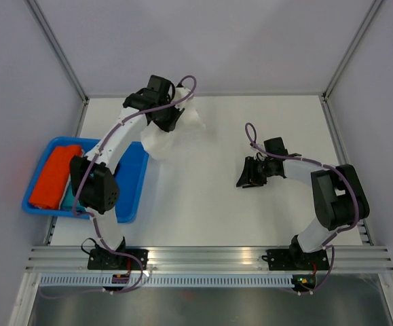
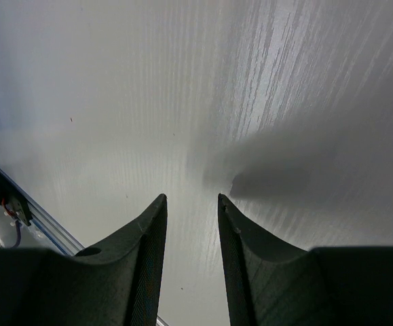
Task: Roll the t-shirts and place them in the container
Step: Place the rolled tshirt into the container
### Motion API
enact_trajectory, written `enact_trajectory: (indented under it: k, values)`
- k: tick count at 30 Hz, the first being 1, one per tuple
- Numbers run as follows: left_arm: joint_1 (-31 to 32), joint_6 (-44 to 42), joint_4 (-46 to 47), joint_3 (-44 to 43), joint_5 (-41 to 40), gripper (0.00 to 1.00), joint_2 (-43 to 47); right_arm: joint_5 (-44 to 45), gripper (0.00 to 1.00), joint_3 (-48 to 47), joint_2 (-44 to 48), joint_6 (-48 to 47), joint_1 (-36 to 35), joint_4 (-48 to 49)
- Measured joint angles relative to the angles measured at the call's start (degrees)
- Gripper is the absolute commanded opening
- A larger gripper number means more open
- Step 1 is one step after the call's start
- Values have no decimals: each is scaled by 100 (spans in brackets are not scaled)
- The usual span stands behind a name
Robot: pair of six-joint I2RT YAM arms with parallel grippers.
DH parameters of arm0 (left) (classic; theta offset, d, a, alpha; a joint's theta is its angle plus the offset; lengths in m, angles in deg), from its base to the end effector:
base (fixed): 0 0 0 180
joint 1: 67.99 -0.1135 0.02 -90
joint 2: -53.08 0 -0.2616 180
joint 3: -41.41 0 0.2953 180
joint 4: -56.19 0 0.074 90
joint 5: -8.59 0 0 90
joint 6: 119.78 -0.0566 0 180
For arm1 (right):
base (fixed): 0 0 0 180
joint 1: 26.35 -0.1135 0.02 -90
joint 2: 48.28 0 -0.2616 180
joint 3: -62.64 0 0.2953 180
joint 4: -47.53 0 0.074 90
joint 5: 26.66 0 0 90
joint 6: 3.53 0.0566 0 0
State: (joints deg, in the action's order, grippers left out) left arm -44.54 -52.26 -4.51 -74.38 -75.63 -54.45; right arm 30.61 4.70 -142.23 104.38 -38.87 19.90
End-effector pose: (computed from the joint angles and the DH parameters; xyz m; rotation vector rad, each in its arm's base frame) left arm 0.4293 -0.1925 0.3021 1.0084 2.2704 -0.1325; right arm 0.3164 0.1016 0.0919 -0.0585 2.7062 0.9311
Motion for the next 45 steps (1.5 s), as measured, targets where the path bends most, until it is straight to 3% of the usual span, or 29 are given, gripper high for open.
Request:
enact_trajectory:
  k: [14,19,23,30,45]
  values:
    - [-2275,59,-1259,-415,-605,2,1926,-396,42,-323,-614,197,0,330]
    - [-3355,46,-1362,531,-992,2,2747,-529,42,-549,-846,197,2,345]
    - [-3856,-20,-1423,1405,-1252,2,2968,-588,42,-581,-892,181,4,345]
    - [-4277,-437,-1117,1779,-1541,2,2898,-601,42,-577,-892,151,4,345]
    - [-4312,-664,-352,2804,-1670,2,2986,-702,43,-492,-881,177,15,474]
